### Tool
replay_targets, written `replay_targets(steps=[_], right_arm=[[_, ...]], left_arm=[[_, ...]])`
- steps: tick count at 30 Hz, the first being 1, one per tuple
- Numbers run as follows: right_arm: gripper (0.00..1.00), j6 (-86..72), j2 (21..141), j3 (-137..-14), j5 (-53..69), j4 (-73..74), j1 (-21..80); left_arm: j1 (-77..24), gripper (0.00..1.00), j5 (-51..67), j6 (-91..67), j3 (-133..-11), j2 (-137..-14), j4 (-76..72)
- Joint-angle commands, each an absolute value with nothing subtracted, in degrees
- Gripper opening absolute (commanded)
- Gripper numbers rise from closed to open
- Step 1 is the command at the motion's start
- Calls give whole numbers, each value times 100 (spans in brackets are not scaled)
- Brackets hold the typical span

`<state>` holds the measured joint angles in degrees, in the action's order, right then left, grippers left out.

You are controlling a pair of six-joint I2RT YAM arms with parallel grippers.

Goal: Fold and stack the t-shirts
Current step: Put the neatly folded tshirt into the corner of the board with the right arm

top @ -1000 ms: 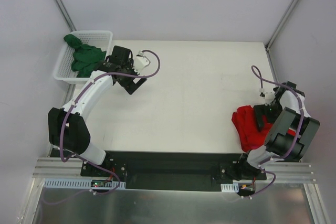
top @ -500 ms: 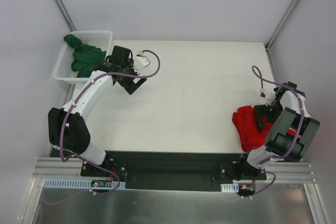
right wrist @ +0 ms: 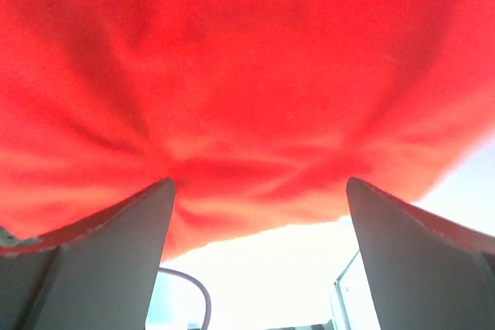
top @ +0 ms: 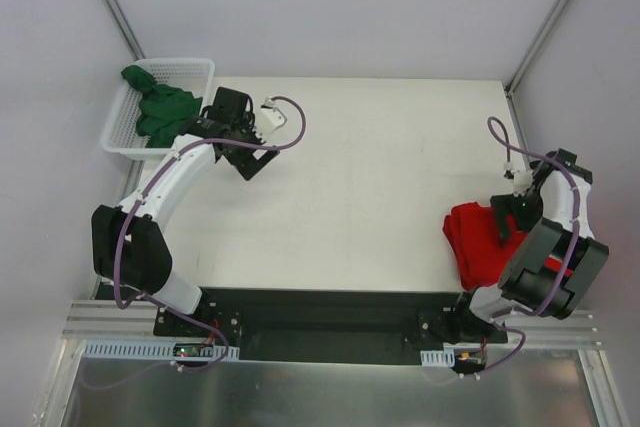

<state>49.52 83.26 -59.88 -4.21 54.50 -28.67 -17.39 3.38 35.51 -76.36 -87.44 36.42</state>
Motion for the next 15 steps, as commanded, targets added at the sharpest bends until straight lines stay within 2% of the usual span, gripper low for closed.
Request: replay_targets(steps=[1,7,9,13,15], right_arm=[[96,4572,7919,-7012,-606,6693,-2901],[96,4132,8120,-9048,-317,7856,-2813],[96,4052,8174,-9376,-229,7858,-2708],[96,3885,8069,-9273,-159,7402,-2619],[96,3771,7990,-9211,254,7252,-2619]], left_arm=[[-1819,99,246,3709,-7682,-8543,3683],[-1846,99,272,3656,-7822,-8648,3674],[-1872,99,316,3630,-7936,-8683,3674],[-1881,99,360,3560,-8130,-8745,3674],[-1890,99,360,3551,-8183,-8728,3674]])
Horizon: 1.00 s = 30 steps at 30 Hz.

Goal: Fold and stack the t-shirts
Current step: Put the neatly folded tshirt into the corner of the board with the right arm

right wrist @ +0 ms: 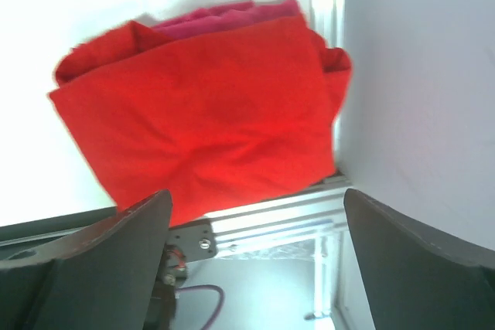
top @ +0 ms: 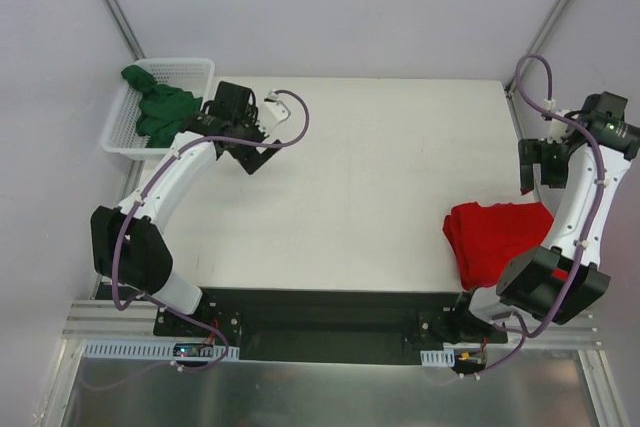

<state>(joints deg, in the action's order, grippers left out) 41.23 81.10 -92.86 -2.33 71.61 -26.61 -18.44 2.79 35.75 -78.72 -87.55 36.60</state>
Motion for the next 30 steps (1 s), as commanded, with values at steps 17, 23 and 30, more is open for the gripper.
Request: replay_targets(steps=[17,23,30], right_arm=[[96,3814,7251,-6522,1582,6179,-1873],[96,3762,7593,-6416,1845,5933,-1565],[96,3893,8059,-6539,2249,5862,-1345]], left_arm=[[-1898,99,422,3577,-7849,-8385,3683],[-1898,99,396,3595,-7682,-8297,3683],[-1898,99,396,3612,-7594,-8262,3683]])
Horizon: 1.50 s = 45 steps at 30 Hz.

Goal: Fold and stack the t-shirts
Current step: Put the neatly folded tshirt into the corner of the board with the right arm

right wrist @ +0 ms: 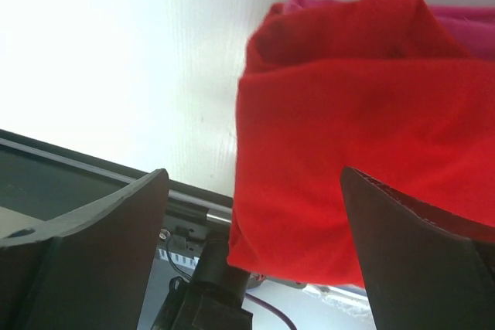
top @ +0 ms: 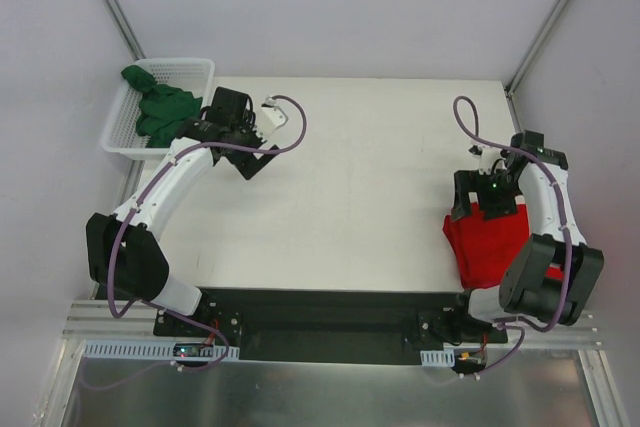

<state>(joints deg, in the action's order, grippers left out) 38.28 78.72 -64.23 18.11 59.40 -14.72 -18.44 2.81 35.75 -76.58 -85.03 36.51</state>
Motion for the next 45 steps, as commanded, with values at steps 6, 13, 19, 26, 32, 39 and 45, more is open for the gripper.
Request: replay_targets(steps=[6,13,19,26,32,39,45], right_arm=[[96,3955,8516,-6635,2487,5827,-1099],[96,3999,9052,-6907,2654,5783,-844],[96,4026,9246,-7031,2594,5854,-686],[96,4008,8729,-7418,2610,6231,-685],[96,4113,7665,-7076,1742,5942,-878],[96,4614,7593,-6504,783,5599,-1686],[96,4404,8182,-6820,686,5423,-2249]], left_arm=[[-1898,99,369,3656,-7594,-8279,3674],[-1898,99,352,3682,-7576,-8314,3674],[-1898,99,264,3735,-7541,-8297,3683],[-1898,99,255,3753,-7488,-8244,3674],[-1898,99,281,3762,-7409,-8174,3674],[-1898,99,325,3762,-7400,-8183,3683],[-1898,99,378,3744,-7479,-8253,3674]])
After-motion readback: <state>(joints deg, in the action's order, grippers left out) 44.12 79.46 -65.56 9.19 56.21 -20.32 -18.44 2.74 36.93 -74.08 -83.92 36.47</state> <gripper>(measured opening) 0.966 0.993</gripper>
